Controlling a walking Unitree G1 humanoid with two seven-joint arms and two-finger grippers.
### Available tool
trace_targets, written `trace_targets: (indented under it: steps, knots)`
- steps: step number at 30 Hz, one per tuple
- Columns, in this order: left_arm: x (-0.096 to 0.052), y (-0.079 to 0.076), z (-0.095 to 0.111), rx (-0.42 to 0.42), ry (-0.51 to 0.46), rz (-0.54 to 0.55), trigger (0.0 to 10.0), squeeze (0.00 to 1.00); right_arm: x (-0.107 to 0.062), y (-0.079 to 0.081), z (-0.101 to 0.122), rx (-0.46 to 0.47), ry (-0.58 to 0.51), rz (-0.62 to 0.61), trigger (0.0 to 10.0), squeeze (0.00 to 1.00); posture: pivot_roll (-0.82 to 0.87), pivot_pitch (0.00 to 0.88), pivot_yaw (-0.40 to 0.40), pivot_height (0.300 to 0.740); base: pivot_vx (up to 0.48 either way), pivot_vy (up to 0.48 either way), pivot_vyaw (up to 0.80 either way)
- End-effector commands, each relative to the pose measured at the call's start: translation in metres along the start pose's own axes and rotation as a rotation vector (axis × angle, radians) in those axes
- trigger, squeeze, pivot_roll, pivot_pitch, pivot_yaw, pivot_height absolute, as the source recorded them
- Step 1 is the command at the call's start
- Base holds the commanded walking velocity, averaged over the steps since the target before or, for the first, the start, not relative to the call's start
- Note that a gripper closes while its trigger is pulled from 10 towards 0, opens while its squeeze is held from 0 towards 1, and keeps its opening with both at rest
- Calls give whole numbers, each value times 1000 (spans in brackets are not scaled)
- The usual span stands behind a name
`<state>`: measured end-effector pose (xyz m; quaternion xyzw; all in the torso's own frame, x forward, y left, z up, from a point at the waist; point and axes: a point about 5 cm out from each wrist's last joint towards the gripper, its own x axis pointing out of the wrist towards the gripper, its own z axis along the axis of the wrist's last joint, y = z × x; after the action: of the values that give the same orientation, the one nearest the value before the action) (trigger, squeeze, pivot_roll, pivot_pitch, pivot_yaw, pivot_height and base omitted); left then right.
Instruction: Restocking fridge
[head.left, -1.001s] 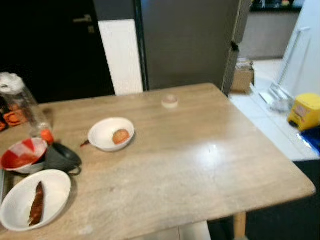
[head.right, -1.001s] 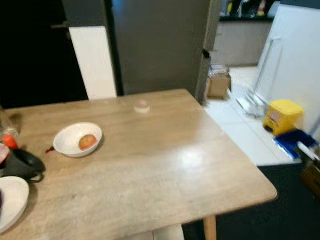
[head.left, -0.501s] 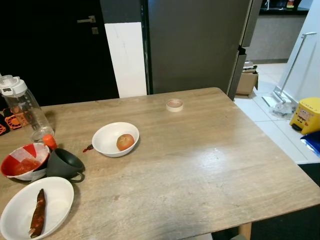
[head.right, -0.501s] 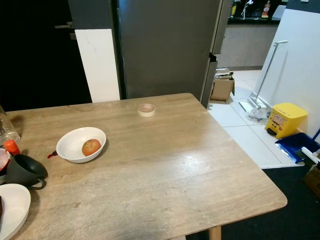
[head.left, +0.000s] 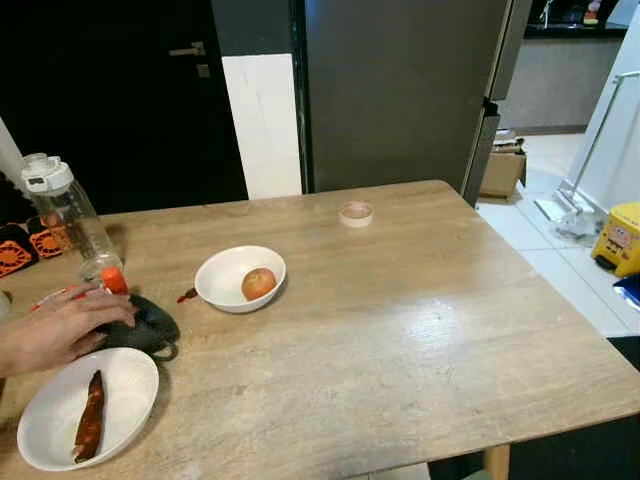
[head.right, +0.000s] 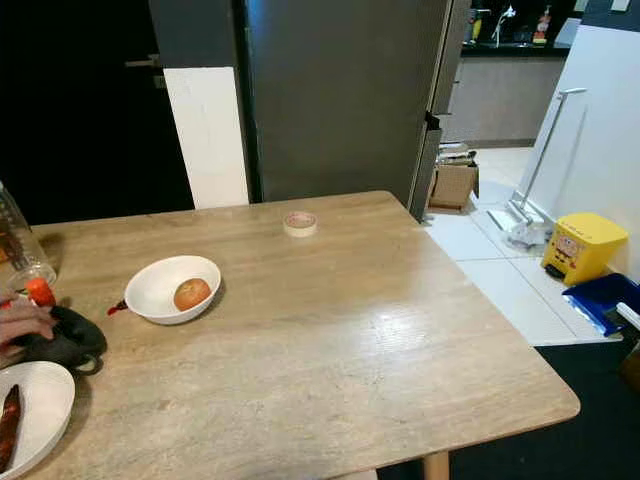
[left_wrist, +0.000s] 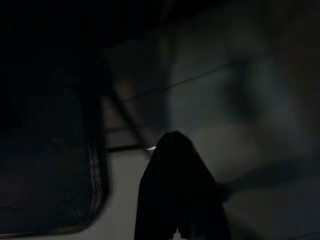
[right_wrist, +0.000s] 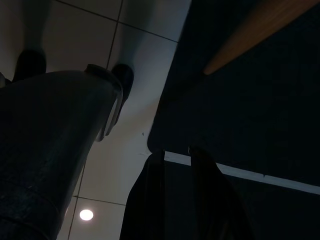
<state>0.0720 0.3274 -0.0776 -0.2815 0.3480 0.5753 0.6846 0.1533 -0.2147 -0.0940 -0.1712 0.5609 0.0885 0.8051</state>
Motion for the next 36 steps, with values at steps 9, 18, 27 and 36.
trace_targets:
  steps: [9, 18, 27, 36]
  knots:
    - [1, -10, 52, -378, -200, -51, 10000, 1000, 0, 1, -1, 23, 3, -2, 10000, 0, -85, 0, 25, 740, 0, 0, 0]
    - [0, -4, 58, -448, -272, -101, 10000, 1000, 0, 1, 0, 25, 3, -2, 10000, 0, -81, 0, 24, 740, 0, 0, 0]
    - [1, 40, 65, -427, -325, 119, 10000, 0, 0, 1, 0, 30, 5, 0, 10000, 0, -79, 0, 27, 740, 0, 0, 0]
    - [-5, 41, 114, -559, -496, 92, 10000, 0, 0, 1, 0, 33, 4, -1, 10000, 0, -81, 0, 26, 740, 0, 0, 0]
